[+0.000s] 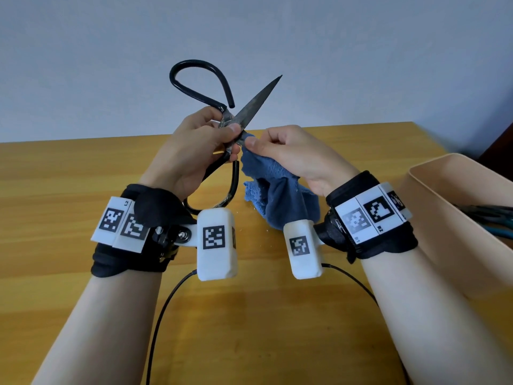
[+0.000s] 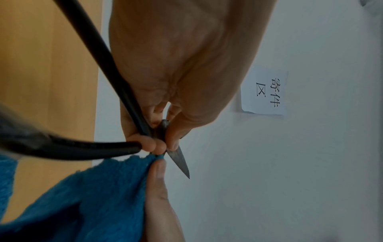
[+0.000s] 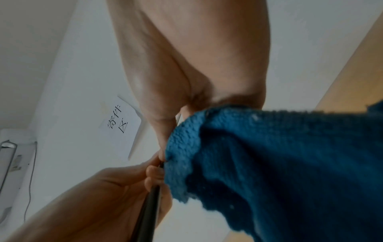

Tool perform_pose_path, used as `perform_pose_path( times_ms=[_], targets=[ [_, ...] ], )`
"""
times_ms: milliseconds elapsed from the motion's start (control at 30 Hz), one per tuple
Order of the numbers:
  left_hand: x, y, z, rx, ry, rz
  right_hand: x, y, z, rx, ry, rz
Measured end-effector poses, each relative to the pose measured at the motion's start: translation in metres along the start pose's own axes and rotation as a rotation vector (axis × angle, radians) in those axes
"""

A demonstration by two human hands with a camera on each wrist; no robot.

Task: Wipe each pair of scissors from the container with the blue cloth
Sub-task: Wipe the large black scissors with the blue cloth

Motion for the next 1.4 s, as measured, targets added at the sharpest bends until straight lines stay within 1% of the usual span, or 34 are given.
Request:
perform_pose_path(
  times_ms=[100, 167, 333, 400, 533, 700, 833, 1000, 1133, 1233, 1333, 1400],
  targets=[
    [0.009, 0.0, -0.002, -0.003, 0.011, -0.021, -0.003, -0.001, 0.001, 0.005, 0.018, 0.099],
    [0.012, 0.0, -0.002, -0.001, 0.009, -0.029, -0.002, -0.002, 0.001, 0.008, 0.013, 0.122],
    [0.014, 0.002, -0.002, -0.004, -0.014, -0.054, 0.0, -0.001, -0.005, -0.032, -0.046, 0.066],
    [0.018, 0.002, -0.002, 0.0, -0.029, -0.064, -0.002, -0.002, -0.004, -0.03, -0.045, 0.075],
    [0.024, 0.002, -0.002, -0.01, -0.008, -0.092, -0.004, -0.001, -0.004, -0.01, -0.055, 0.149],
    [0.027, 0.003, -0.004, -0.019, -0.009, -0.109, 0.001, -0.003, -0.007, -0.028, -0.114, 0.099],
    [0.035, 0.003, -0.004, -0.008, -0.054, -0.137, -0.002, -0.003, -0.005, -0.035, -0.103, 0.087],
    [0.038, 0.003, -0.003, -0.005, -0.053, -0.133, 0.0, -0.003, -0.004, -0.013, -0.081, 0.127],
    [0.039, 0.004, -0.004, -0.012, -0.055, -0.136, 0.002, 0.0, -0.009, -0.031, -0.135, 0.093],
    [0.045, 0.005, -0.002, -0.012, -0.057, -0.158, 0.003, 0.001, -0.011, -0.034, -0.174, 0.073],
    [0.056, 0.006, -0.002, -0.009, -0.087, -0.193, 0.005, 0.001, -0.015, -0.047, -0.209, 0.124],
    [0.061, 0.007, -0.002, -0.004, -0.111, -0.198, 0.009, 0.002, -0.018, -0.056, -0.182, 0.106]
  ],
)
Point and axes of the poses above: each hand's wrist, its own y-axis towards the middle knuckle, its own x-axis out of the back of the hand, z = x × y, the point moved 7 cm from there along y, towards the middle knuckle, and after that the axes turned 3 degrees about -y, right-handed, at the moved point
